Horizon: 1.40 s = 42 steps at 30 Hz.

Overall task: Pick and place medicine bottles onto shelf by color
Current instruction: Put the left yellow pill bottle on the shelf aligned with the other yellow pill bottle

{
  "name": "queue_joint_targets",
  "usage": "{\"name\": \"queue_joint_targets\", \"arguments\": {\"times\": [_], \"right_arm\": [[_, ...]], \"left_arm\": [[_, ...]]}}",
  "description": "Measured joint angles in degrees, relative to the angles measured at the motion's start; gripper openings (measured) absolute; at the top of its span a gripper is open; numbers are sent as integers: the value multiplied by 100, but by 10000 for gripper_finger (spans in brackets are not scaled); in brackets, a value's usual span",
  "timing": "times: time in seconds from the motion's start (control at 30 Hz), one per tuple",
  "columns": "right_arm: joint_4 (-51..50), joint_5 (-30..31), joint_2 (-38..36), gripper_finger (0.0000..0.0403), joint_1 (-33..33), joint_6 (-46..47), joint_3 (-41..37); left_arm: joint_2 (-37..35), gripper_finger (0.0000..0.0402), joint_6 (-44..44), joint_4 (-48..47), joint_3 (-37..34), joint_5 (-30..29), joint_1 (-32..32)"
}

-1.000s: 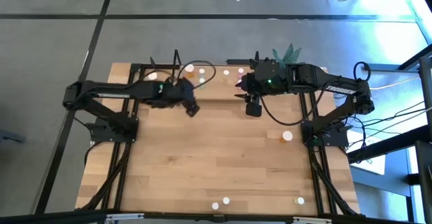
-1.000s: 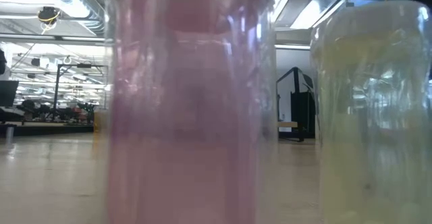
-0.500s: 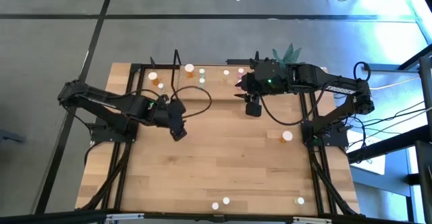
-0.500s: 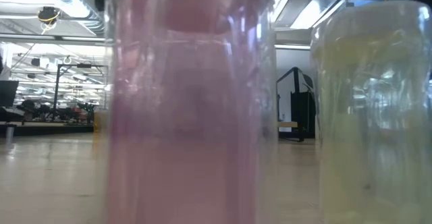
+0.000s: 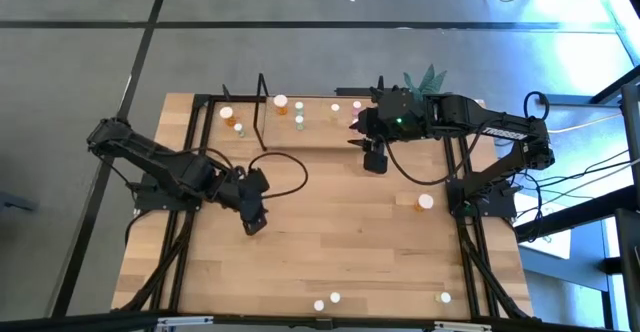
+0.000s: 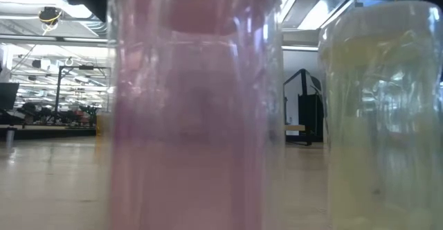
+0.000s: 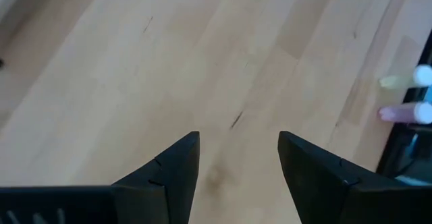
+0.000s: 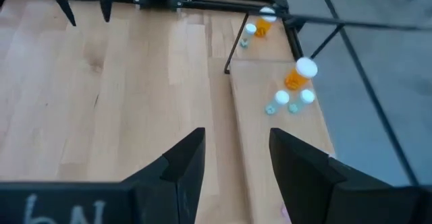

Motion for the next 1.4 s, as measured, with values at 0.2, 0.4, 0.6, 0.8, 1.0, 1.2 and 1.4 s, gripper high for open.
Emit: {"name": "queue_joint_targets", "arguments": {"times": [0.2, 0.4, 0.6, 0.8, 1.0, 1.2, 1.4], "right_arm": [[-1045, -1465, -182, 167, 25, -166, -7], [-2033, -1712, -563, 167, 446, -54, -7], [-2964, -1433, -638, 167, 1109, 326, -6], [-2702, -1542, -643, 167, 1744, 182, -6], [-2587, -1520, -645, 167, 2042, 296, -7], [-2519, -1520, -645, 167, 2120, 280, -6], [-1743, -1522, -670, 167, 2120, 181, -435]], "left_arm": [[0, 194, -459, 0, 0, -56, -13], [0, 194, -548, 4, 0, -243, -13], [0, 194, -516, 42, 0, -267, -13], [4, 194, 47, 466, 0, -317, -76], [25, 194, 994, 1511, 0, -332, -301], [308, 194, 1289, 2302, 0, -540, -578], [698, 194, 1099, 2358, 0, -553, -772]]}}
